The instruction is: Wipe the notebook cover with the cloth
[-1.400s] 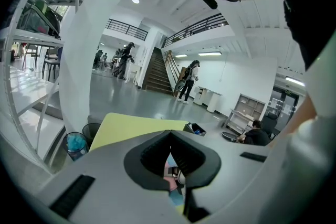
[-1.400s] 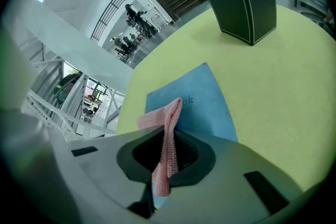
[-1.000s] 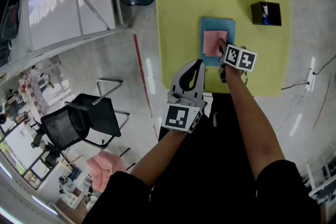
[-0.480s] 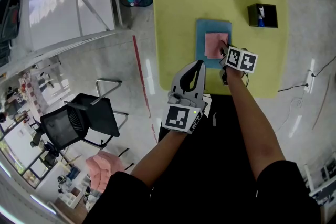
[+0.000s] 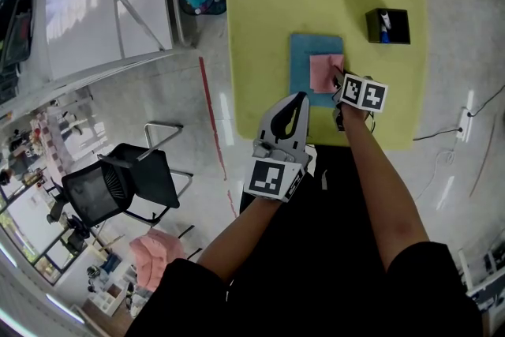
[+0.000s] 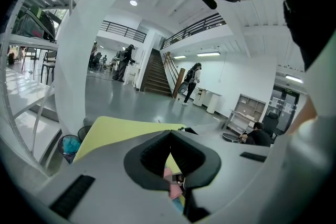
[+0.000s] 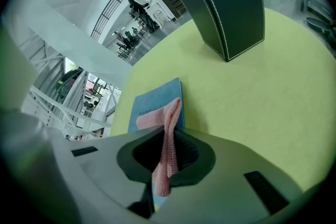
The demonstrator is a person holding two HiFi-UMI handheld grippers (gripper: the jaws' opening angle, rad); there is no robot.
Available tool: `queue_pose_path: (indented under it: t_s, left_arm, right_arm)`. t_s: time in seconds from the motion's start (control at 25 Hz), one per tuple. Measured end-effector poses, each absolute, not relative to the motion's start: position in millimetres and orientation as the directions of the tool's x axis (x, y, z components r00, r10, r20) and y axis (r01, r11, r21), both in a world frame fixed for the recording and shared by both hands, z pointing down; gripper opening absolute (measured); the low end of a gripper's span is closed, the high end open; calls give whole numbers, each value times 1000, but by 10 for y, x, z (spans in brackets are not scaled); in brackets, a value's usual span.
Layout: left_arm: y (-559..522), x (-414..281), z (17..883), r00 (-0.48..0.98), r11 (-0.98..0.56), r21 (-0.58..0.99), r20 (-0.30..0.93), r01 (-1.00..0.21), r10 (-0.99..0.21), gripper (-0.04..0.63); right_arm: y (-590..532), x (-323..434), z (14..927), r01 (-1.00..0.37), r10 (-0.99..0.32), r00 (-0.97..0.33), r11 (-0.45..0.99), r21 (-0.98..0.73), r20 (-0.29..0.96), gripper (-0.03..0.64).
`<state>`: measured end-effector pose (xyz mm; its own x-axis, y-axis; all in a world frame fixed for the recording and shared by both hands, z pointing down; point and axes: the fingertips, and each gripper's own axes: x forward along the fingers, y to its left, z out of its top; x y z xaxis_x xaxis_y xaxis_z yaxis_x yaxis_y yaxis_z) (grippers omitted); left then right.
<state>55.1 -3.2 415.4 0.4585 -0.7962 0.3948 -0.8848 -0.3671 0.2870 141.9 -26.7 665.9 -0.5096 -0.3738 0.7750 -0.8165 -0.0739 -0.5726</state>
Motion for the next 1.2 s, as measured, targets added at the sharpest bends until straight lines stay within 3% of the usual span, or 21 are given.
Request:
queue_pose_path:
  t_s: [0.48,1.04,1.2]
  left_arm:
    - [-25,768,4065,472,-387,281,385,-878,-793,6]
    - [38,332,3926,468,-376,293,377,-879,-799,6]
    - [65,133,3866,492,-403,295,366,-866,-790,6]
  right_arm:
    - [-259,1540,6647,-808,-369,-530,-53,-587,763,37]
    - [-390,1258,5803,-790,-476,-576,114,-602,665,37]
    - [-316,1019,5610,-745,-501,-605,81,-662,619,37]
